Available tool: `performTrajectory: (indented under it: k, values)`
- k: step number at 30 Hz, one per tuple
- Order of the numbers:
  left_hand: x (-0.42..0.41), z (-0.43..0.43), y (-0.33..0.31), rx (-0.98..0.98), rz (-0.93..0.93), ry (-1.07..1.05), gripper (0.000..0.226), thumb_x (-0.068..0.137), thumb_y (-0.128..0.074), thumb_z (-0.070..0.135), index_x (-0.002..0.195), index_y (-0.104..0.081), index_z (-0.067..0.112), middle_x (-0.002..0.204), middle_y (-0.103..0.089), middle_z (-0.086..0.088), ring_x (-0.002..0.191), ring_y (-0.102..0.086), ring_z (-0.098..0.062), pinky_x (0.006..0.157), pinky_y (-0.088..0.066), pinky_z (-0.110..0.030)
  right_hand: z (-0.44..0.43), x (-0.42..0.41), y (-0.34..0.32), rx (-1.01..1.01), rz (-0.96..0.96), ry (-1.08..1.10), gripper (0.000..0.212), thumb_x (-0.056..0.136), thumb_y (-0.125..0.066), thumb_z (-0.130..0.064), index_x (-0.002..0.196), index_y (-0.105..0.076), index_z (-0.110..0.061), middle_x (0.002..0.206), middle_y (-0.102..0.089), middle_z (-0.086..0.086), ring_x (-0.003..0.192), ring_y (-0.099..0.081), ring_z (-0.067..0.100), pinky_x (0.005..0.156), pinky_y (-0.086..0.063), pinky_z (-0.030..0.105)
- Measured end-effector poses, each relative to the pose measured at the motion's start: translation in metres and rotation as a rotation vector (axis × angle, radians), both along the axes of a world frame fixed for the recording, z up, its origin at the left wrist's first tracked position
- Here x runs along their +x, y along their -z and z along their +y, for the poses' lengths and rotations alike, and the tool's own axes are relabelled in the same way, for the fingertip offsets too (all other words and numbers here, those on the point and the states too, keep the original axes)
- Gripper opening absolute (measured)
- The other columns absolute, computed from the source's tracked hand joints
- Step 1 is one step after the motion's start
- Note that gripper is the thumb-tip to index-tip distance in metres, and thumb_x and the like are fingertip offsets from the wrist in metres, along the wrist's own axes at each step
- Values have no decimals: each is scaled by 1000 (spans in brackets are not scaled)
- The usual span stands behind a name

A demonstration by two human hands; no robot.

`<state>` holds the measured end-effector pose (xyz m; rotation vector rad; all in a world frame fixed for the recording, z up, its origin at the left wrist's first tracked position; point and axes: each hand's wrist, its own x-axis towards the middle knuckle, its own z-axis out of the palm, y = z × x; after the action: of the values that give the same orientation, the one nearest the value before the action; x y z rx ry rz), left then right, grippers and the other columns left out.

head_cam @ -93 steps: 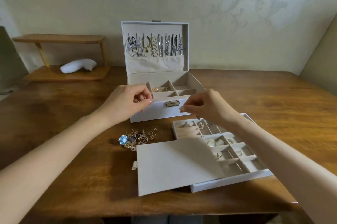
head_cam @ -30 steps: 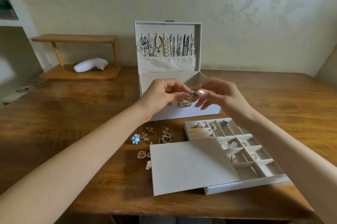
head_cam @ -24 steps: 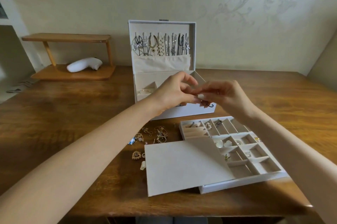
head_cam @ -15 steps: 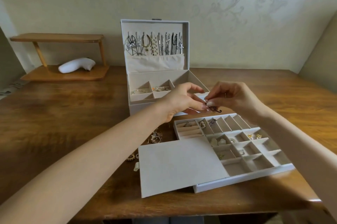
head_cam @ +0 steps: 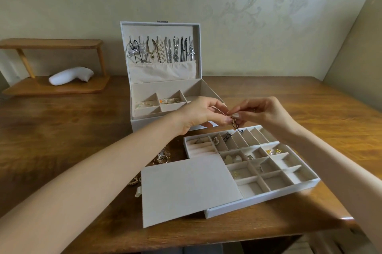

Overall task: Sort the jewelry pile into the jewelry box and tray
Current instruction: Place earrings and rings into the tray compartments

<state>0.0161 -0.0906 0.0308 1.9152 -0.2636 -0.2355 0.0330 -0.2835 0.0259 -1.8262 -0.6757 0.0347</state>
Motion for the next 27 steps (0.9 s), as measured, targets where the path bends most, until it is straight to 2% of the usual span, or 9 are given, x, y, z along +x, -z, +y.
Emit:
performTrajectory:
  k: [4, 7, 10, 13, 18, 23, 25, 27]
  values:
    - [1, -1, 2, -152, 135, 41, 6, 88, -63, 14, 92, -60, 17, 91, -67, -1, 79, -65, -9, 61, -43, -19, -1, -1, -3, 49, -13, 25, 15, 70, -72, -14, 83, -73, -6, 78, -71, 19, 67, -63, 16, 66, -51, 21]
    - [1, -3, 5, -193, 158, 63, 12, 89, -60, 7, 87, -56, 18, 90, -65, 0, 68, -63, -1, 55, -39, -15, -3, 1, -3, 54, -12, 44, 8, 73, -73, -8, 81, -73, -7, 84, -70, 23, 68, -59, 18, 68, -50, 24]
    - [3, -4, 6, -157, 127, 35, 14, 85, -66, 8, 82, -57, 19, 98, -66, -8, 67, -56, -3, 58, -35, -19, -7, 3, -2, 44, -18, 37, 6, 77, -71, -2, 83, -72, -3, 87, -71, 20, 72, -60, 19, 68, -51, 22]
    - [2, -3, 6, -111, 100, 12, 11, 81, -70, 11, 83, -62, 19, 85, -65, 1, 68, -52, -5, 61, -35, -21, -12, 3, 1, 49, 3, 18, 9, 76, -70, -3, 83, -70, 2, 81, -71, 16, 71, -63, 17, 70, -53, 23]
    - [3, 1, 8, -69, 92, 6, 12, 78, -74, 15, 81, -64, 19, 89, -60, -2, 75, -49, -9, 63, -36, -22, -15, 2, 5, 76, 62, -20, 5, 76, -68, 1, 81, -69, -2, 75, -70, 10, 69, -65, 14, 69, -53, 20]
    - [-1, -4, 11, -22, -3, 5, 8, 77, -74, 17, 80, -67, 17, 89, -66, -4, 77, -56, -5, 68, -39, -18, -18, 0, 6, 98, 83, -54, 20, 73, -66, 14, 88, -65, 0, 77, -70, 3, 75, -68, 14, 72, -54, 20]
    - [-1, -8, 13, 11, -63, 6, 7, 77, -75, 15, 79, -69, 16, 86, -67, -4, 76, -58, -4, 75, -42, -16, -20, 0, 5, 74, 88, -45, 20, 72, -66, 15, 88, -65, 1, 76, -72, 1, 74, -69, 11, 70, -53, 17]
    - [0, -12, 15, 29, -101, 22, 13, 75, -76, 9, 78, -66, 15, 78, -67, -1, 70, -60, 0, 73, -45, -10, -23, 0, 6, 26, 78, -25, 18, 73, -68, 13, 88, -67, 3, 79, -73, 1, 75, -69, 9, 69, -51, 15]
